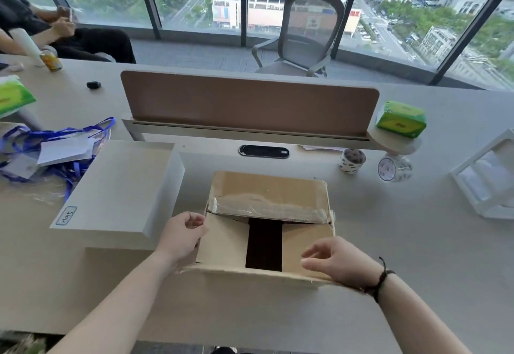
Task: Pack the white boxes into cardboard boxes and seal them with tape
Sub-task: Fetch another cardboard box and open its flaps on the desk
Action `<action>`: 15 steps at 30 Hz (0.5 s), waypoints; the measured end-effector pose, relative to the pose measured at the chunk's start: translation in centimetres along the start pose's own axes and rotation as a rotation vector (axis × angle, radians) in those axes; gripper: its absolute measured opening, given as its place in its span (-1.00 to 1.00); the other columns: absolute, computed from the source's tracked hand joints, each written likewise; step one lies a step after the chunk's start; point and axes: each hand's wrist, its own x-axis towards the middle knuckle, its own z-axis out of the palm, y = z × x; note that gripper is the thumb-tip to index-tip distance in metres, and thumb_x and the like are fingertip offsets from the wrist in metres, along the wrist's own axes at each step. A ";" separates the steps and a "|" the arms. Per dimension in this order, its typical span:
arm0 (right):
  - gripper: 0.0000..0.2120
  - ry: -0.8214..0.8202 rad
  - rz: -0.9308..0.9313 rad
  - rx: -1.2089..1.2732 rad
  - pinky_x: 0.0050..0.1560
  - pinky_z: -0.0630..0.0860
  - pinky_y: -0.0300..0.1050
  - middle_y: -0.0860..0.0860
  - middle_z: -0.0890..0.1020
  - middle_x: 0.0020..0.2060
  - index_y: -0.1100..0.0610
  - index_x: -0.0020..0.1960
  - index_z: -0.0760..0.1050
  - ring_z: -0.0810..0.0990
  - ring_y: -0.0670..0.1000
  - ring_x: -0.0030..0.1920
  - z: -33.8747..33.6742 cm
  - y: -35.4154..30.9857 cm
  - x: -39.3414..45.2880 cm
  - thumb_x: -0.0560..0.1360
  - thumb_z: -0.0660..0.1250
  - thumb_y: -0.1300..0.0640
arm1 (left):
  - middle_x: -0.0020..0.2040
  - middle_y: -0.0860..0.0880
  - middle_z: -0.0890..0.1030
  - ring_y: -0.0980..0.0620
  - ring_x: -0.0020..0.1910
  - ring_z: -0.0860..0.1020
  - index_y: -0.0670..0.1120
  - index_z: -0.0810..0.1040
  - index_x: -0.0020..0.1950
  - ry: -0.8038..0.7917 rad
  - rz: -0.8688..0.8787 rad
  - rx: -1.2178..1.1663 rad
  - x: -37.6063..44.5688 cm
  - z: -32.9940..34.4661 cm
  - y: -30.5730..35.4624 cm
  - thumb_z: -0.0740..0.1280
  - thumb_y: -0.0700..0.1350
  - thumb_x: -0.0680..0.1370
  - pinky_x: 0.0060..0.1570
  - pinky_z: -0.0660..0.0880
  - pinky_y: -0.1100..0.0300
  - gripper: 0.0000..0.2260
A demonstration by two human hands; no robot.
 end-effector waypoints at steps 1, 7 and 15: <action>-0.80 0.065 0.003 -0.029 0.12 0.55 -0.22 -0.18 0.70 -0.08 -0.11 0.03 0.63 0.64 -0.24 -0.06 1.1 0.6 0.1 0.45 0.47 -0.14 | -0.05 -0.02 0.66 -0.04 -0.13 0.60 -0.08 0.64 -0.02 0.006 0.024 0.048 -0.1 0.1 -0.2 0.50 -0.24 0.50 0.08 0.60 -0.10 -0.89; -0.70 0.333 -0.126 -0.257 0.32 0.29 -0.18 -0.24 0.54 0.14 -0.15 0.20 0.55 0.41 -0.14 0.30 5.9 3.3 -0.2 0.54 0.27 -0.23 | 0.07 0.03 0.61 0.03 0.13 0.53 0.00 0.60 0.03 0.049 0.174 0.288 -1.0 0.8 -0.9 0.44 -0.24 0.51 0.18 0.40 0.17 -0.82; -0.47 0.347 -0.119 -0.427 0.45 0.13 -0.11 -0.18 0.35 0.49 -0.14 0.46 0.39 0.21 -0.08 0.53 5.2 1.8 1.8 0.57 0.07 -0.31 | 0.18 -0.02 0.53 0.11 0.14 0.46 0.05 0.60 0.25 0.009 0.218 0.434 -0.3 1.0 -1.7 0.34 -0.22 0.56 0.16 0.32 0.25 -0.70</action>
